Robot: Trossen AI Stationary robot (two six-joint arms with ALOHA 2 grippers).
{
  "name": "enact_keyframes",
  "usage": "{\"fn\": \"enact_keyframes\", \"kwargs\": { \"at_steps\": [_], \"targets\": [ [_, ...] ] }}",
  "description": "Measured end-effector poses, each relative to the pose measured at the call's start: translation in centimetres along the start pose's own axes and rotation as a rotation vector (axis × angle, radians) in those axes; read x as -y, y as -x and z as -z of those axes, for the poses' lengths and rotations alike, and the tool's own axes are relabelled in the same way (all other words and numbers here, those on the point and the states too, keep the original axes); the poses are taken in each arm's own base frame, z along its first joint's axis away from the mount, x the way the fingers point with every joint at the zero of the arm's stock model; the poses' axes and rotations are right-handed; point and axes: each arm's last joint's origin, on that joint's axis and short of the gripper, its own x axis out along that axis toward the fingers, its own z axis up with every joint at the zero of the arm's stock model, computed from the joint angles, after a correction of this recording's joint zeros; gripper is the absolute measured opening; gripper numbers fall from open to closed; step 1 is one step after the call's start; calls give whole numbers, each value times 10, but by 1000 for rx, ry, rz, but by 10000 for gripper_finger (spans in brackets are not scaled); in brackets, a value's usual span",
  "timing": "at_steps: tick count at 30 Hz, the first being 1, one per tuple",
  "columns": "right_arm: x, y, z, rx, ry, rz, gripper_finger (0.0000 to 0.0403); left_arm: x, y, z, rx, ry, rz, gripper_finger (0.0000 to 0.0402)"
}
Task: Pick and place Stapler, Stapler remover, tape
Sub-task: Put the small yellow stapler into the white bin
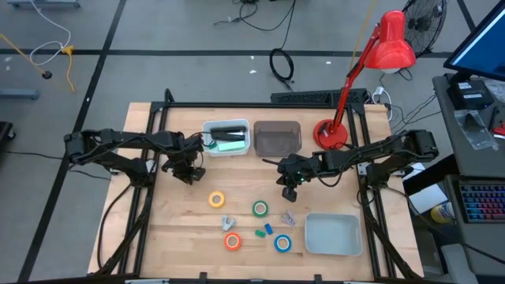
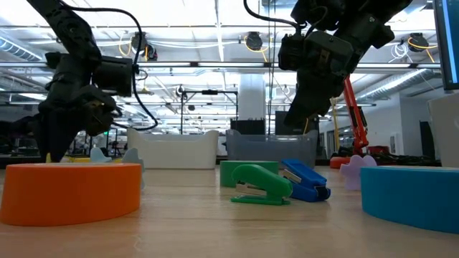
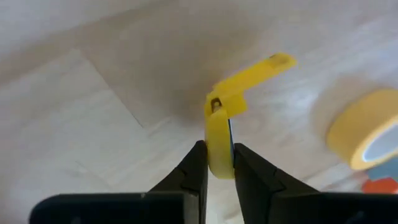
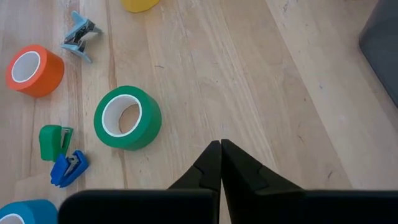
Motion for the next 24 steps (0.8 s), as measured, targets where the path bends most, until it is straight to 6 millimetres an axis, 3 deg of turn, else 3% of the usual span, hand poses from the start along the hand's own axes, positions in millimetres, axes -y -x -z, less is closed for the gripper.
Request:
{"fn": "enact_keyframes", "kwargs": {
  "at_steps": [5,9,14,19,24],
  "targets": [
    [0,0,0,3,10,-3,4,5,9,9,33,-60,50,67],
    [-3,0,-6,56,45,-48,4,18,27,18,111,-160,138,64],
    [-11,5,-30,303,104,-157,4,52,57,25,319,-304,330,59],
    [-6,14,-51,513,102,-184,4,87,83,31,528,-451,511,59],
    [4,24,-67,667,89,-187,4,108,90,34,626,-496,554,59]
  ]
}}
